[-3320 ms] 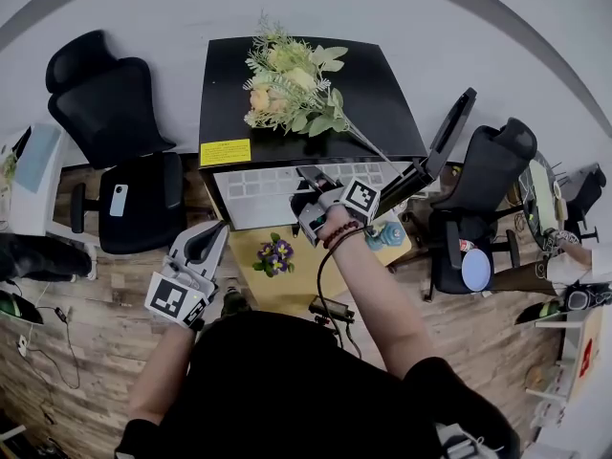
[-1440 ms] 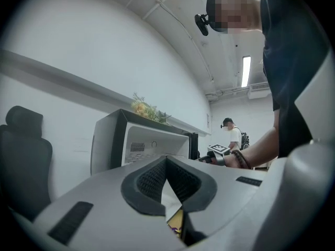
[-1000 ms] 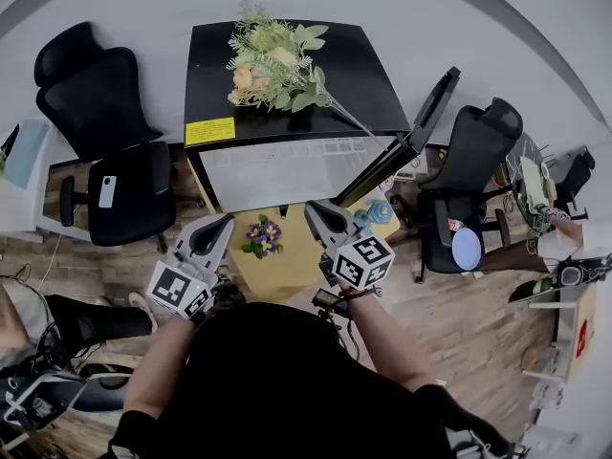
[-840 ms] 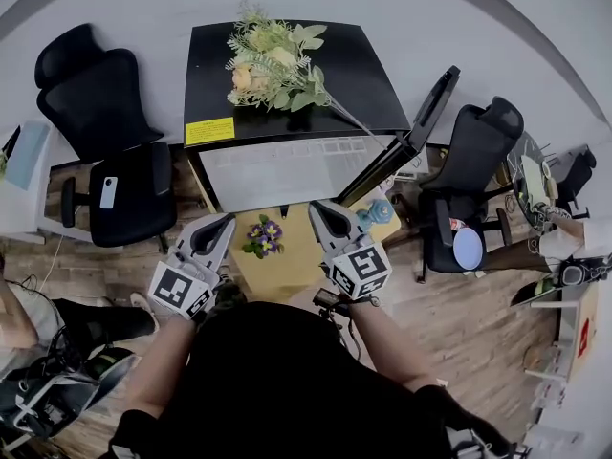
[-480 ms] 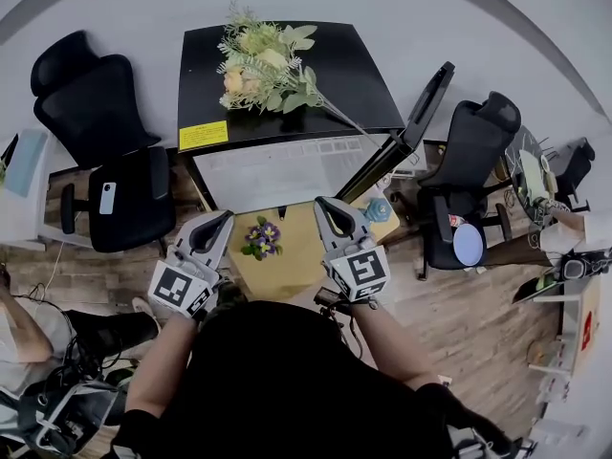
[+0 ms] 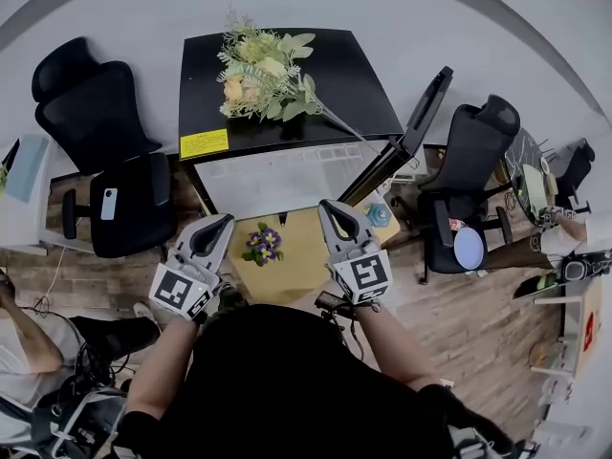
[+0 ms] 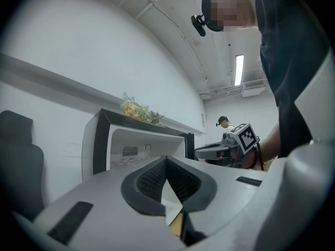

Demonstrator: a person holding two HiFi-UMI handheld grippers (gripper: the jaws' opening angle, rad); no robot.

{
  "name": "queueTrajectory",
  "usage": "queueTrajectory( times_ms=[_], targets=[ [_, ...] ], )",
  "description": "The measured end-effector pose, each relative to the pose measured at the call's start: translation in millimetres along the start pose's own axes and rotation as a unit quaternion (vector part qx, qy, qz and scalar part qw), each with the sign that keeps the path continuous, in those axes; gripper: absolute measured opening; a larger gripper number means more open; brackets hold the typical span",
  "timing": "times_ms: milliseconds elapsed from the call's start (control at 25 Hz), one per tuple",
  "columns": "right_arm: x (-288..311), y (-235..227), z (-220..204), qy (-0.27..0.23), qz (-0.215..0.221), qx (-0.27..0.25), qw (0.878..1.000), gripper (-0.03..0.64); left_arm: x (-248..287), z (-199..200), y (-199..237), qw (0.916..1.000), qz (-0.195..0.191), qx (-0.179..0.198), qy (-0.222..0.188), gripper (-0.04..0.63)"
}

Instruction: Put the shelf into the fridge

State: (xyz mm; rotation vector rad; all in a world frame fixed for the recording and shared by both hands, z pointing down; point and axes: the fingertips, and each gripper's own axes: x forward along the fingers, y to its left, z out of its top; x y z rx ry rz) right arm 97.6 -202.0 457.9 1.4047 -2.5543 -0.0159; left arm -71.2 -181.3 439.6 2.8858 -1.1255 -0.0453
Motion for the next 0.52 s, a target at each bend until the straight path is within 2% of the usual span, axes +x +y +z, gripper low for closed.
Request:
queueTrajectory(
  times_ms=[280,520],
  targets=[
    [4,6,10,-0.014,0.011,-0.021,1.000,0.015,-1,2,3,1.0000,0.004,0.001,-0.002,0.017],
    [2,6,12,-0.007,0.009,-0.033,0.999,0.015,-2,1,3,1.0000,0.004,-0.001,0.001,0.017]
  ],
)
